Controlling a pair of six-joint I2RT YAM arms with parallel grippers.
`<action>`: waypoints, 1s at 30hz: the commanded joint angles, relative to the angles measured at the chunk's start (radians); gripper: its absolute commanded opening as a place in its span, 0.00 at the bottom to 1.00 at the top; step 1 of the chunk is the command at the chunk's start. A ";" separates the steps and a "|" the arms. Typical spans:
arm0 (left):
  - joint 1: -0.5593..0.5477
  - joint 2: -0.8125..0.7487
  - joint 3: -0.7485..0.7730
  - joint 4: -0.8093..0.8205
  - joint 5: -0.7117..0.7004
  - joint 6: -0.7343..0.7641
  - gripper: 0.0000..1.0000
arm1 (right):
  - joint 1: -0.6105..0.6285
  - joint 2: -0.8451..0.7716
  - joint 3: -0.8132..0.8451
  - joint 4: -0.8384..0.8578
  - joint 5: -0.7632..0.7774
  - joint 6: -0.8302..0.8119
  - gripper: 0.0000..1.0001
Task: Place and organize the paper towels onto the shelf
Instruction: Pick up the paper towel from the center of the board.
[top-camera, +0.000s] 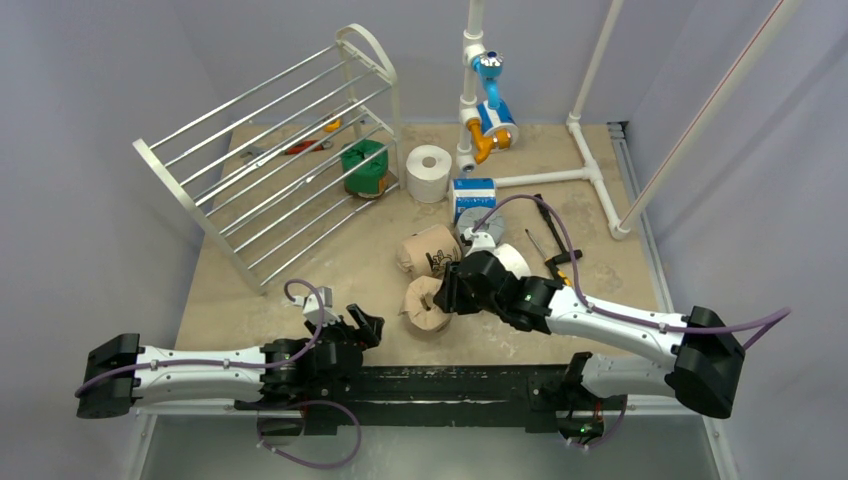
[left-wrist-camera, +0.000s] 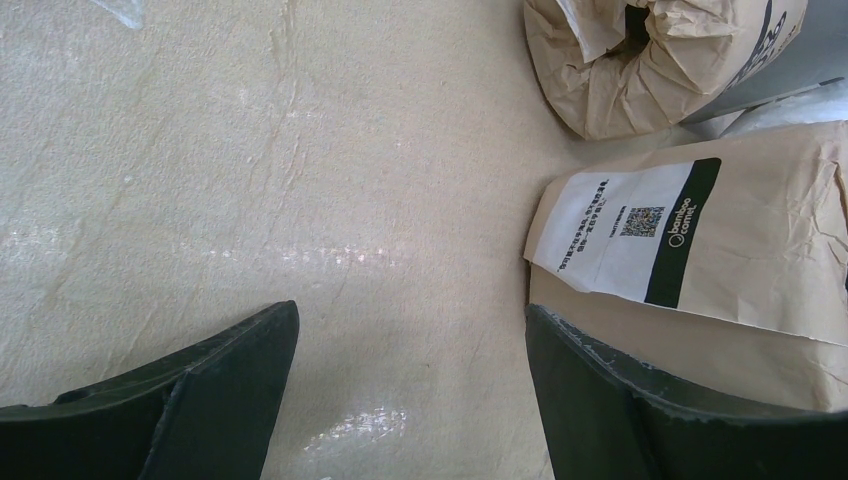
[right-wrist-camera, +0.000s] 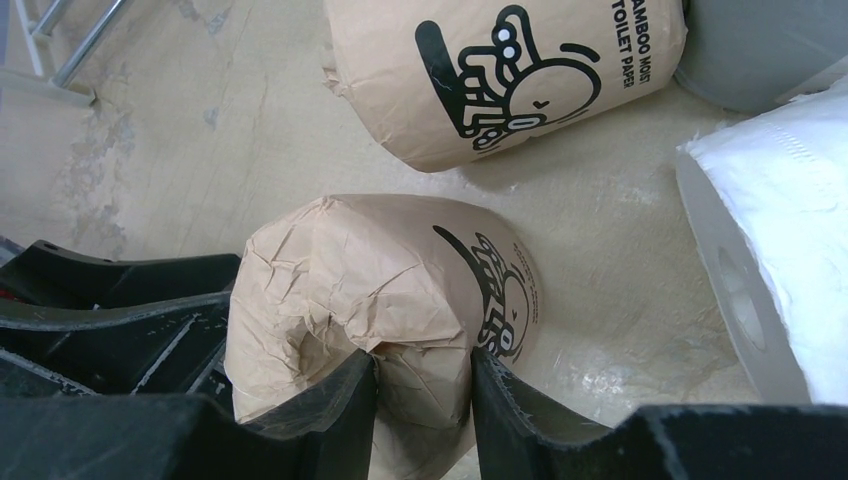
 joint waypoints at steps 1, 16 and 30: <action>-0.003 0.033 -0.029 -0.119 0.077 -0.016 0.85 | -0.002 -0.018 0.004 0.022 -0.023 0.001 0.30; -0.003 0.076 -0.008 -0.125 0.083 -0.017 0.84 | -0.015 -0.023 0.291 -0.140 0.070 -0.121 0.27; -0.007 0.059 -0.001 -0.102 0.144 0.081 0.83 | -0.172 0.222 0.511 0.022 0.012 -0.164 0.25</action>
